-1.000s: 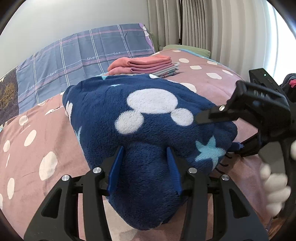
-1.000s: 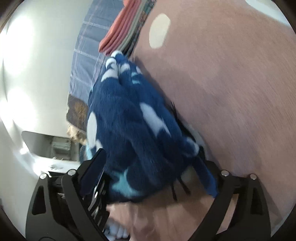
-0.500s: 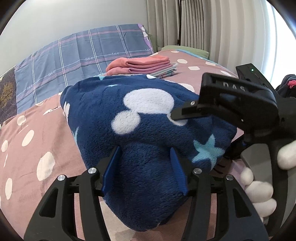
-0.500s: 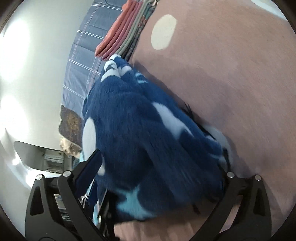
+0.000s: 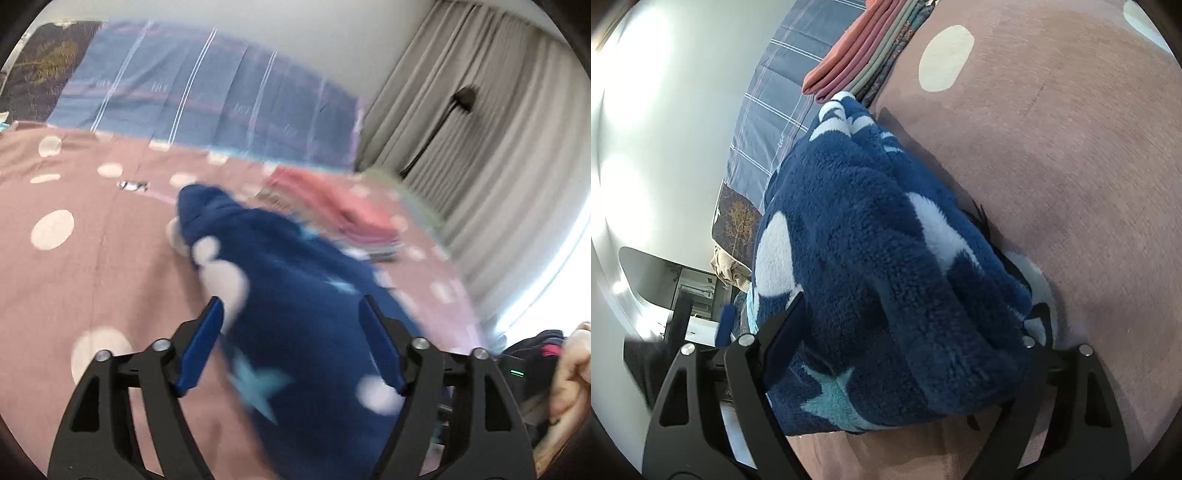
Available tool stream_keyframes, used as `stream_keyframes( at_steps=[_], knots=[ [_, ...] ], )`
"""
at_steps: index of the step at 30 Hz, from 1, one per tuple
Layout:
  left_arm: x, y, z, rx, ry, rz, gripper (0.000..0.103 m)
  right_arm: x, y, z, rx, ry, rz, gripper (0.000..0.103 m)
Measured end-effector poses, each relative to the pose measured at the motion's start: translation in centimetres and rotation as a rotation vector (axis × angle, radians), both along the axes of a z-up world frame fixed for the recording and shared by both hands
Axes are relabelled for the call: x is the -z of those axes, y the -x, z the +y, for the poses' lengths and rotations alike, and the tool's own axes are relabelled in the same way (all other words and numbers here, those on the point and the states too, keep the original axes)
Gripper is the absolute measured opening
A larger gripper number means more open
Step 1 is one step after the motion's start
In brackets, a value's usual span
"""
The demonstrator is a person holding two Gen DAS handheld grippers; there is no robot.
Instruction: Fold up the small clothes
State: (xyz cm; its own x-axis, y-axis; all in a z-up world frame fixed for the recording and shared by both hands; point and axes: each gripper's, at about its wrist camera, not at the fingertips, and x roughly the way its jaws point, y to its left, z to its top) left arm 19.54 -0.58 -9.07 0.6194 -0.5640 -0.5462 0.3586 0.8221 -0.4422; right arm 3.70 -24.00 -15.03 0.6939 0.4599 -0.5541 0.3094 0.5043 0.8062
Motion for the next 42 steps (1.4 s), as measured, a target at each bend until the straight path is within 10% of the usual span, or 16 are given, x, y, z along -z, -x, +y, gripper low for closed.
stream_keyframes(
  at_steps=[6,11,13,16,18,20,25,33,42],
  knots=[
    [4.9,-10.6,0.5,-0.020,0.097,0.212,0.088,0.2,1.1,-0.2,-0.032,-0.003,-0.010,0.085],
    [7.0,-14.4,0.2,-0.003,0.155,0.237,0.087,0.3,0.9,-0.3,-0.037,-0.020,-0.020,0.092],
    [6.7,-14.0,-0.3,0.033,0.181,0.204,0.059,0.3,0.6,-0.3,-0.027,-0.028,-0.023,0.097],
    [5.0,-12.6,-0.3,0.027,0.166,0.128,0.045,0.0,0.4,-0.2,-0.034,0.005,-0.036,0.091],
    [2.7,-11.2,0.7,0.035,0.195,0.073,0.043,-0.3,0.6,-0.3,-0.055,-0.009,-0.059,0.060],
    [-0.1,-9.8,1.9,0.052,0.211,0.016,0.043,-2.1,0.6,-0.3,-0.085,0.058,-0.081,0.050],
    [-7.8,-7.4,6.8,-0.014,0.186,-0.179,0.043,-9.8,-1.2,0.9,-0.179,0.279,-0.236,0.047],
    [-15.5,-11.2,15.0,-0.230,0.101,-0.313,0.043,-20.6,-16.8,5.7,-0.394,0.440,-0.391,0.048],
    [-9.3,-22.4,20.0,-0.396,-0.002,-0.225,0.043,-17.8,-37.5,13.3,-0.447,0.561,-0.258,0.049]
  ],
)
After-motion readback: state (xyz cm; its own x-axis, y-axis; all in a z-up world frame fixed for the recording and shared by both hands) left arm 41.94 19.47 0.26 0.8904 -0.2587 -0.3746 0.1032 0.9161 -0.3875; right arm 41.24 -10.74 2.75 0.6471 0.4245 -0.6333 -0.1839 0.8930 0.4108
